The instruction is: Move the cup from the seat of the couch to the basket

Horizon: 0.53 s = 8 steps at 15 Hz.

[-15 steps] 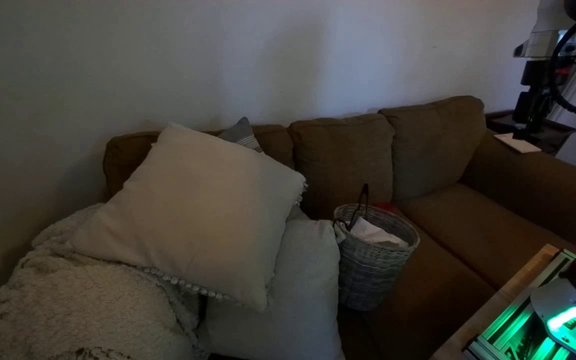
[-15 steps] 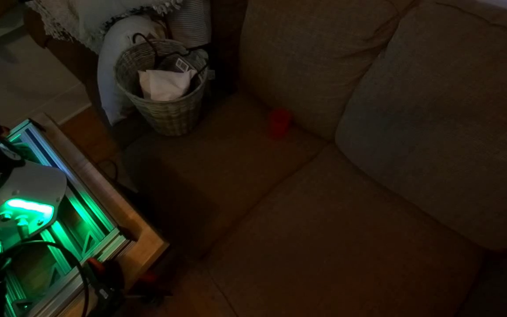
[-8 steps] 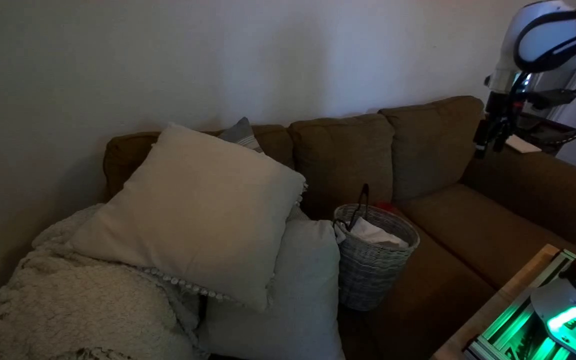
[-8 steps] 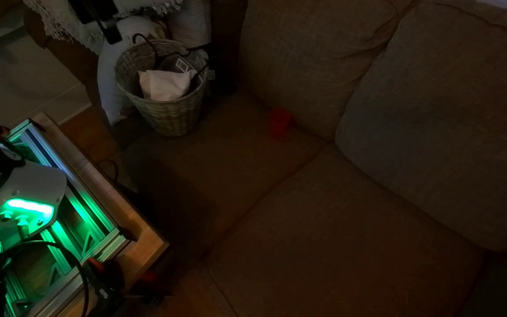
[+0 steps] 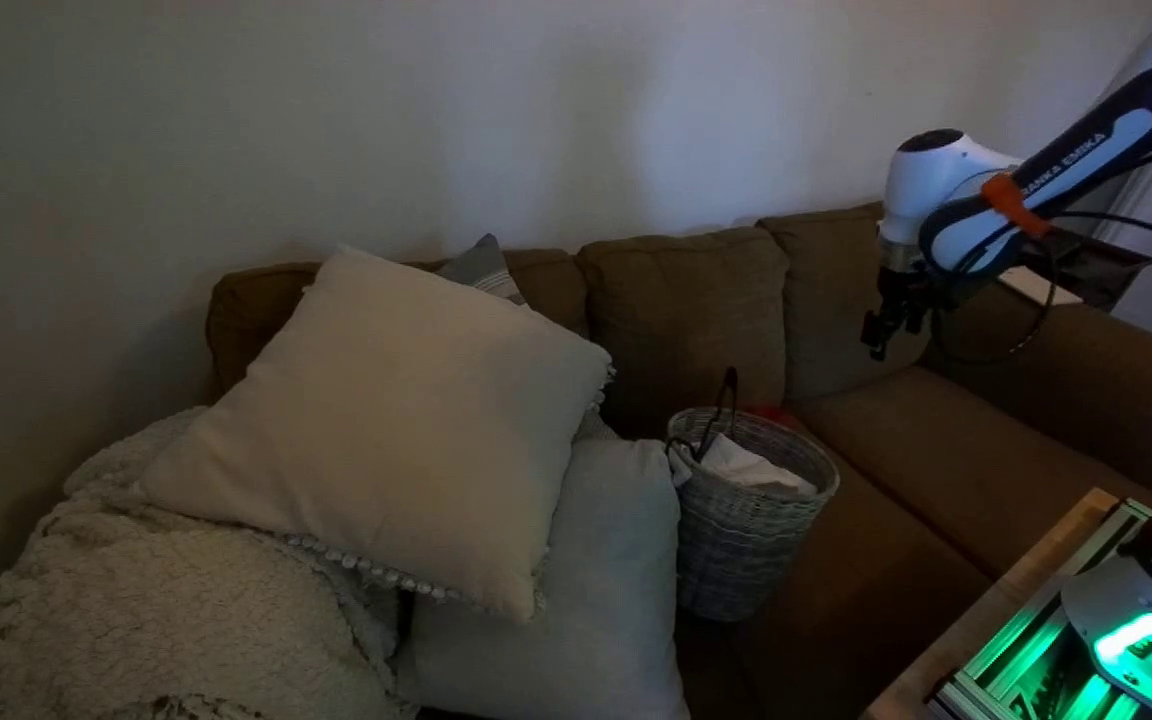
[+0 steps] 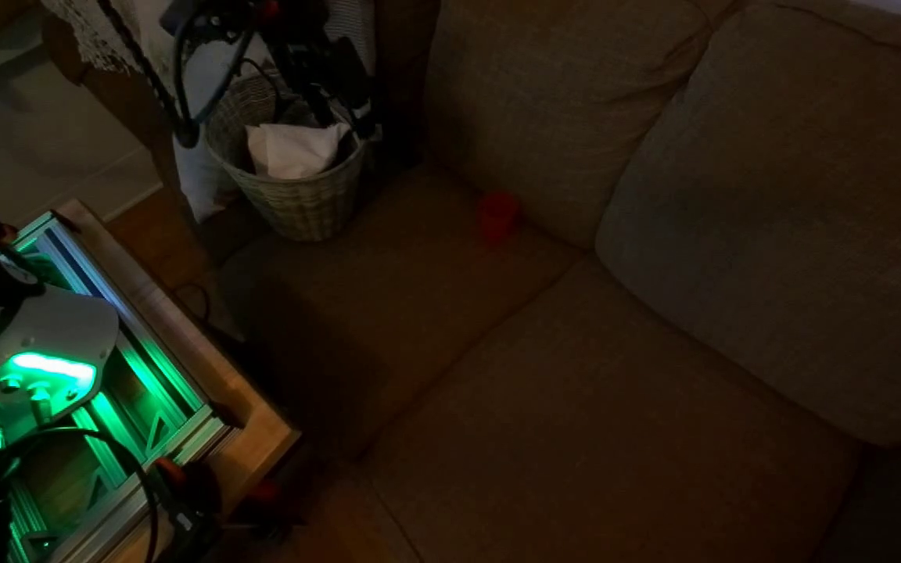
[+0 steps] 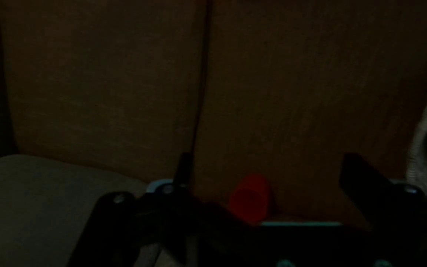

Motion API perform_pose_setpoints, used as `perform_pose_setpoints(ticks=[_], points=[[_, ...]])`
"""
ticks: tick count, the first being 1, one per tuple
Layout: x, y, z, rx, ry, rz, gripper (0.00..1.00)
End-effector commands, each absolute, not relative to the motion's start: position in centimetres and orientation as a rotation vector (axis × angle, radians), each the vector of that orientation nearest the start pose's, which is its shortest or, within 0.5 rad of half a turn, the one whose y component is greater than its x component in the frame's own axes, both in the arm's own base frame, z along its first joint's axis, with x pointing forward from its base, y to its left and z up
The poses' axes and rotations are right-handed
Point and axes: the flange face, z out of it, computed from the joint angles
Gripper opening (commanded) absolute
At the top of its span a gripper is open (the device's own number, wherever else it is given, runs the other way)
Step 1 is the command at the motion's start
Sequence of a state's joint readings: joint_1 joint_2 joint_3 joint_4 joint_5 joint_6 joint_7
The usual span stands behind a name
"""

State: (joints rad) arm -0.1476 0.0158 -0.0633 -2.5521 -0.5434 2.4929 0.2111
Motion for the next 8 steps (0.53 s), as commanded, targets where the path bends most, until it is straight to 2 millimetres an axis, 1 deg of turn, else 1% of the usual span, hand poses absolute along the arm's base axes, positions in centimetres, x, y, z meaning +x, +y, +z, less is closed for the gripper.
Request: perform_pose_setpoints(ticks=[1,2,4,6,7,8], points=[[44.6,-9.5,24.5,-3.474,0.002,0.148,1.00],[45.7,-10.1,23.4,-3.489,0.040,0.163,1.00],[47.2,-10.8,22.0,-3.498,0.070,0.186,1.00],[47.6,-10.9,21.8,-3.500,0.076,0.190,1.00],[46.9,-10.6,22.0,-3.441,0.030,0.259,1.00],[46.7,-10.2,22.2,-3.370,-0.060,0.210,1.00]])
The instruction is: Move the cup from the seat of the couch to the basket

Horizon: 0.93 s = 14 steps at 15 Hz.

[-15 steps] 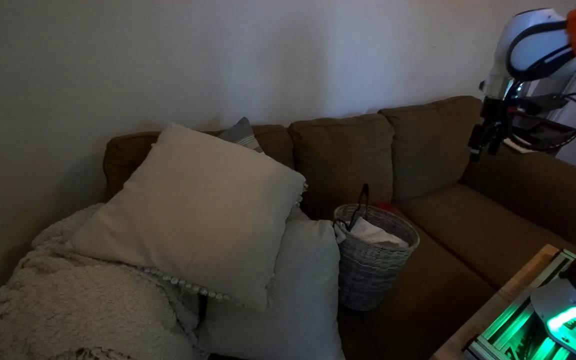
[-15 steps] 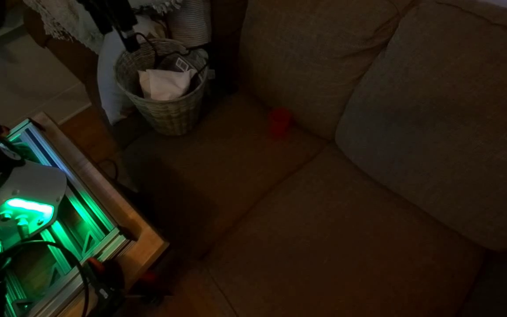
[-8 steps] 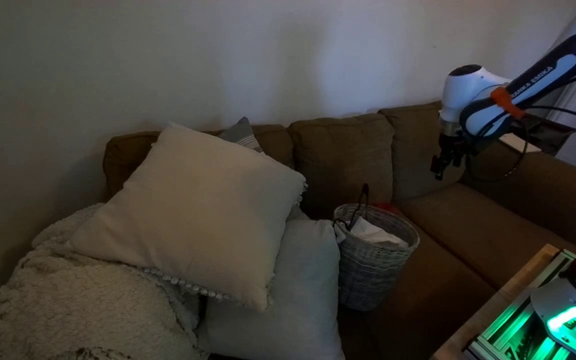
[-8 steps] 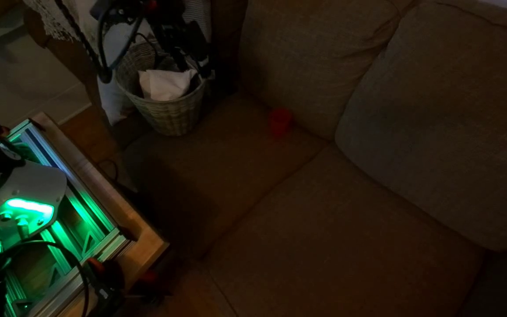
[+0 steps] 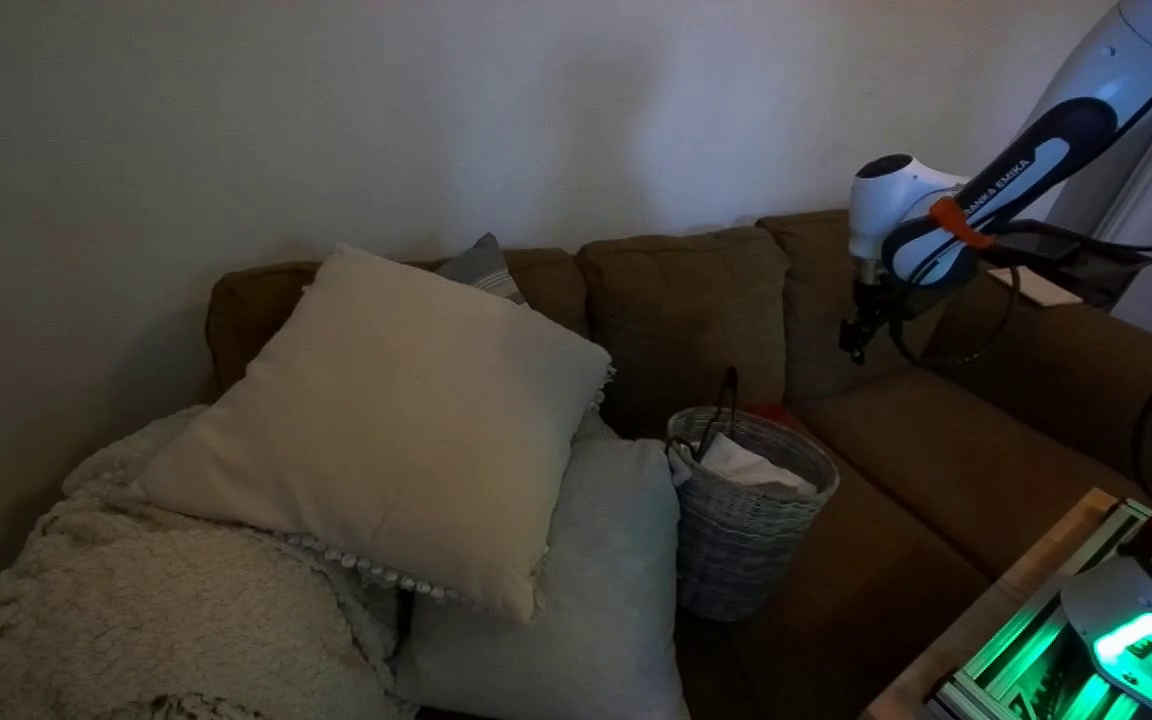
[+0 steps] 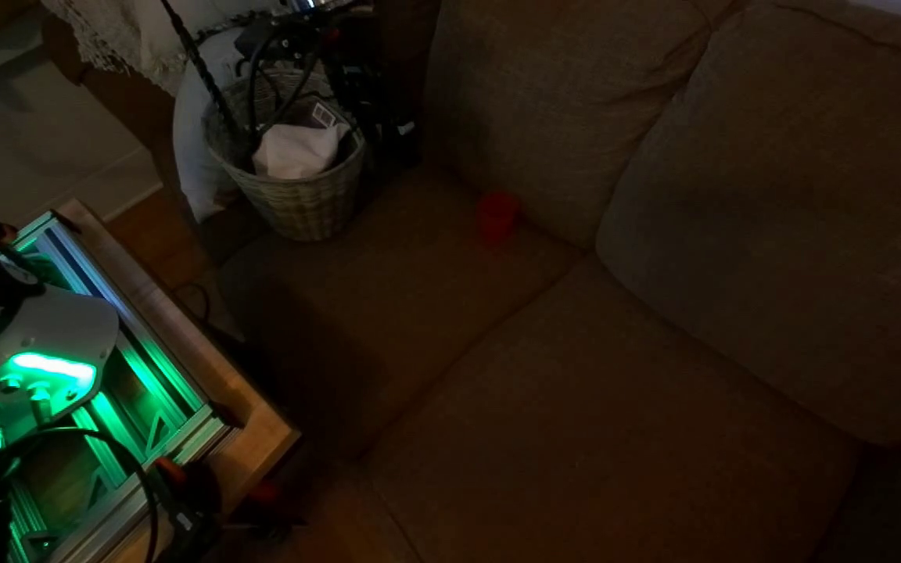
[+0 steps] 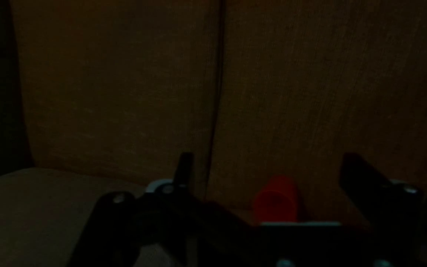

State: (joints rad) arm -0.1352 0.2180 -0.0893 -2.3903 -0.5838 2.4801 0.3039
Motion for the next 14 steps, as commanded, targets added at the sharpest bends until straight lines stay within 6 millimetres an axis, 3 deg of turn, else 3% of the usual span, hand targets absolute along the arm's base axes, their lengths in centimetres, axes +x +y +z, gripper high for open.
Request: perform_pose_setpoints(ticks=[1,3,6,10,14], points=[[47.1,-9.7,22.1,-3.340,-0.136,0.209,1.00],[48.2,-9.1,21.1,-3.269,-0.292,0.227,1.00],[50.3,-10.3,17.9,-3.342,-0.341,0.309,1.00],[54.3,-13.6,12.0,-3.516,-0.481,0.422,1.00],[57.7,-13.9,5.0,-3.473,-0.555,0.552,1.00]])
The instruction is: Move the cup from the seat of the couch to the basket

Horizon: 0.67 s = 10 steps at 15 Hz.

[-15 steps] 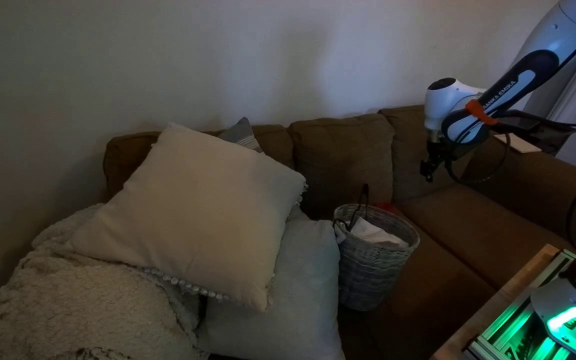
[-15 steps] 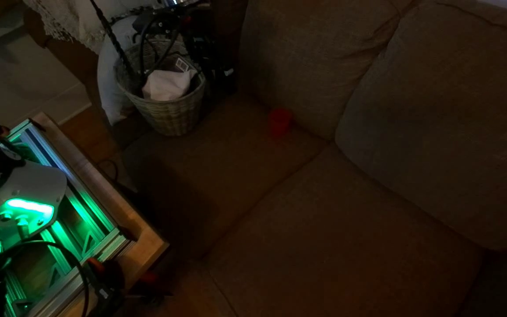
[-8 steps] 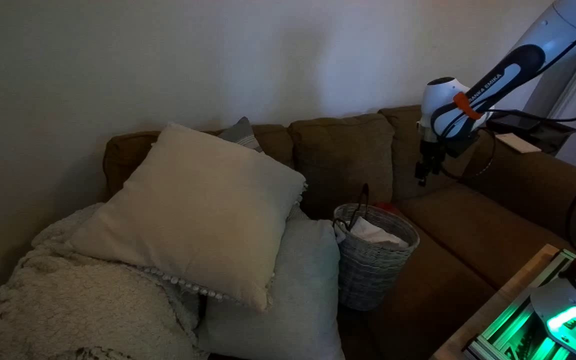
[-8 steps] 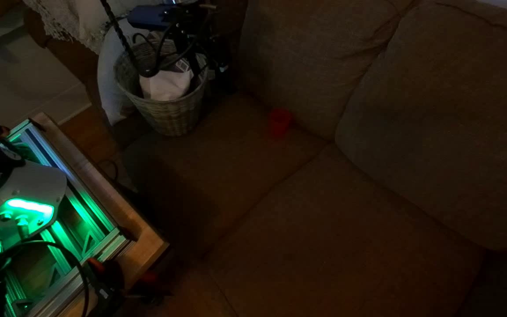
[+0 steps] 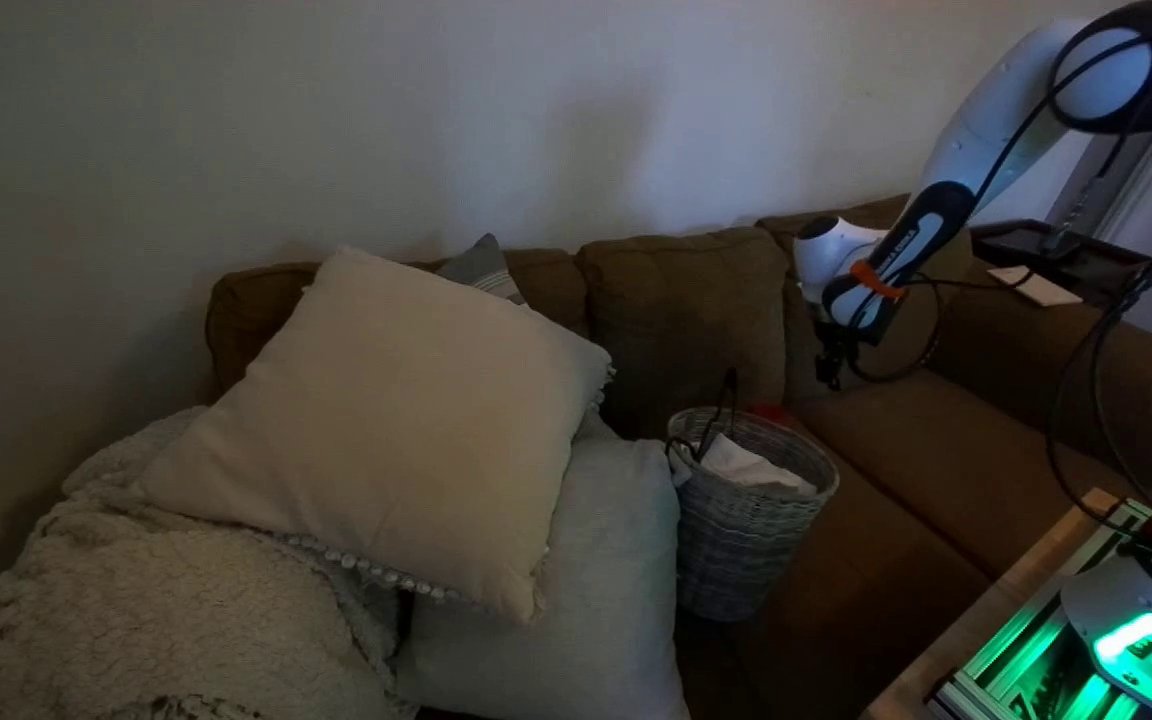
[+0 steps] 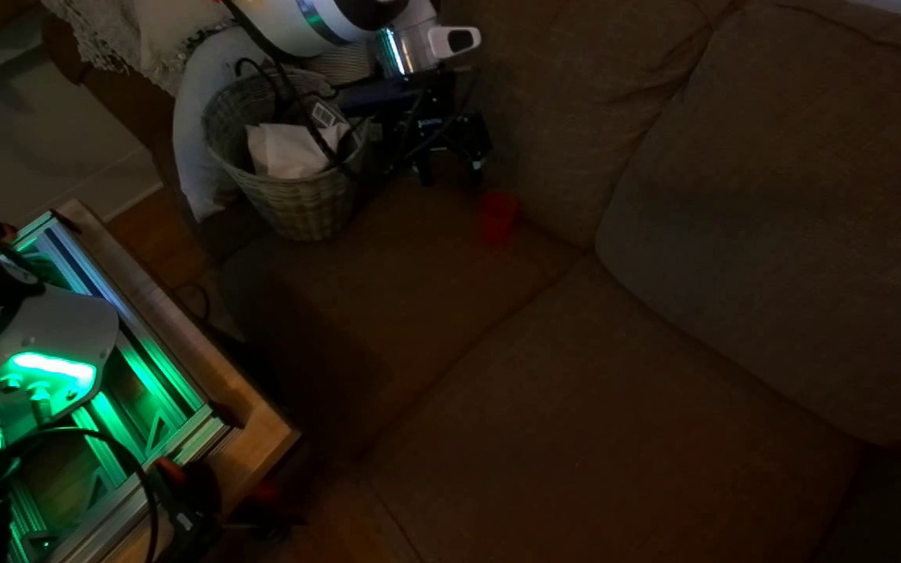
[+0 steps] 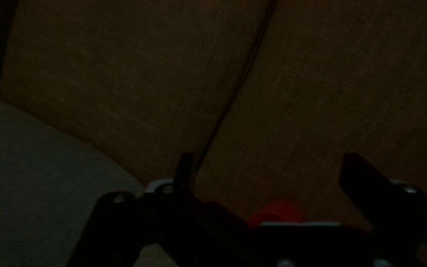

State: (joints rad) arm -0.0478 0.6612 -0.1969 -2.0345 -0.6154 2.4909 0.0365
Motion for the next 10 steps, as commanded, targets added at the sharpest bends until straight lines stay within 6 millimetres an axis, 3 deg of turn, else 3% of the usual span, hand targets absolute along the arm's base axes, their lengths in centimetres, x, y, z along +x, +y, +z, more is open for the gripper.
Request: perform_pose_setpoints(ticks=[1,4,5,7,10], points=[[58.3,-13.6,3.0,-3.459,-0.558,0.599,1.00],[58.5,-12.9,-2.5,-3.442,-0.497,0.879,1.00],[57.6,-13.0,0.9,-3.458,-0.516,0.735,1.00],[57.9,-12.5,-2.0,-3.446,-0.511,0.841,1.00],[58.3,-12.4,-2.7,-3.451,-0.509,0.853,1.00]])
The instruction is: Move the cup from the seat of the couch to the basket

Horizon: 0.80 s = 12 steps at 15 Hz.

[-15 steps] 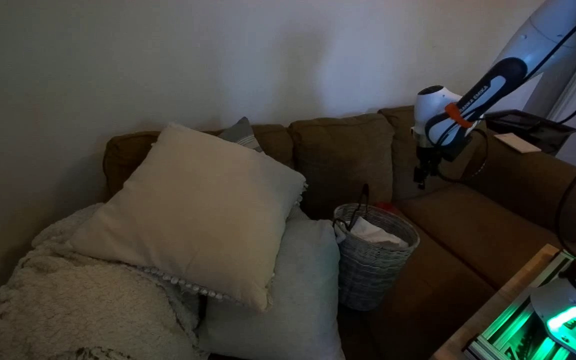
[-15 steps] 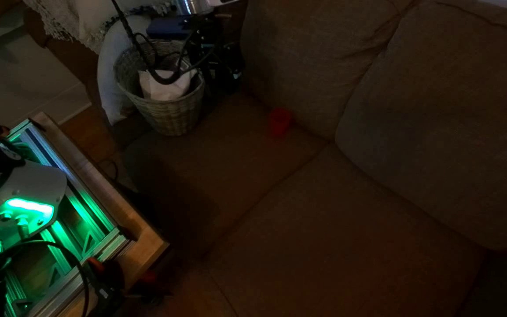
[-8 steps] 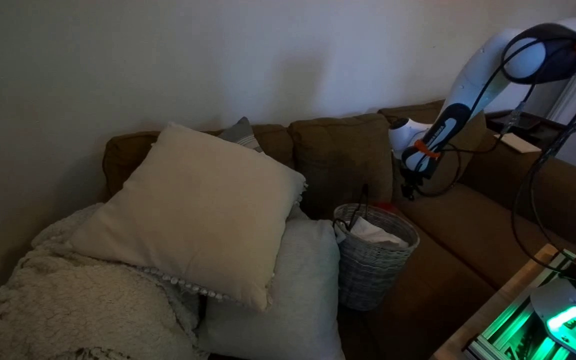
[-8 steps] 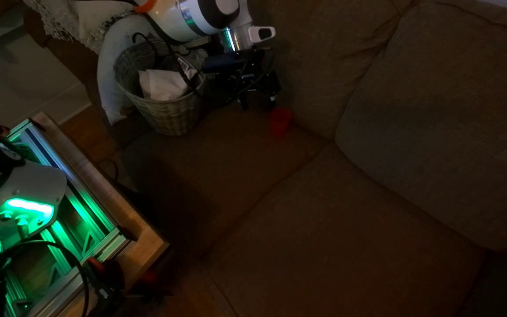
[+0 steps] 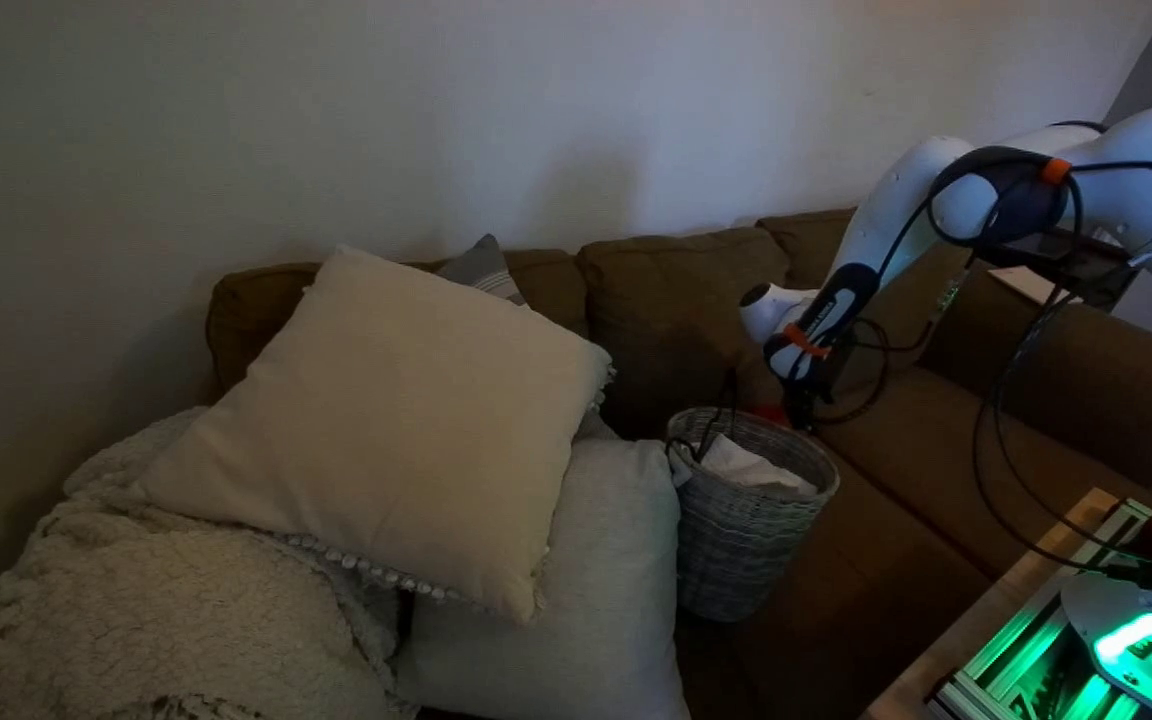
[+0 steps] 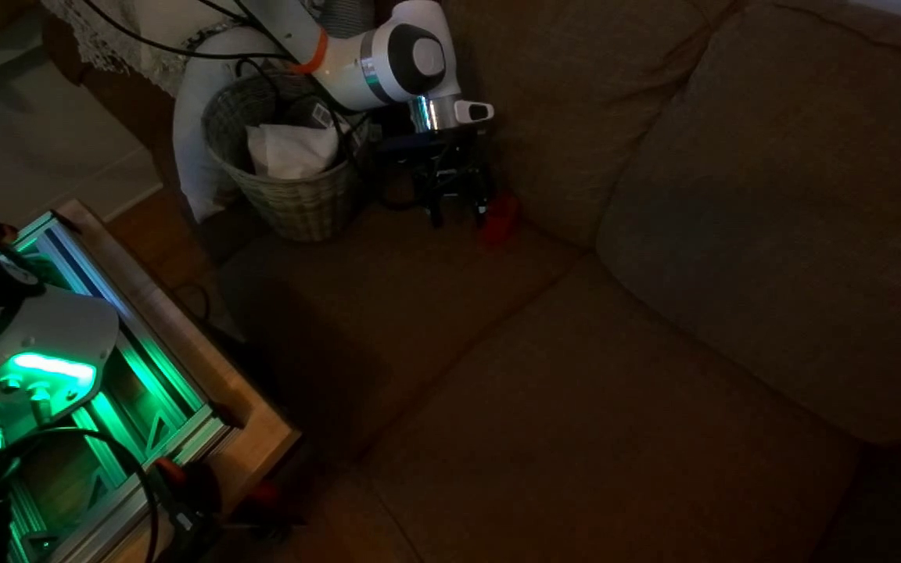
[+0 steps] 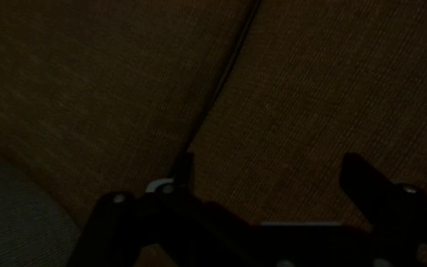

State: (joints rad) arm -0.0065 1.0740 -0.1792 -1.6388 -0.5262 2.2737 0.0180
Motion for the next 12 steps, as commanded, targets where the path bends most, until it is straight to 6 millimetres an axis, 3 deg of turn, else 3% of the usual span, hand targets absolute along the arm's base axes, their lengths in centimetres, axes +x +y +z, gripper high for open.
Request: perform_pose_setpoints(ticks=[1,4,8,12], points=[[58.3,-12.2,-1.9,-3.442,-0.497,0.703,1.00],[58.3,-11.0,-3.5,-3.375,-0.571,0.418,1.00],[56.5,-11.0,-4.5,-3.269,-0.586,0.102,1.00],[55.8,-11.7,-3.4,-3.235,-0.712,-0.210,1.00]])
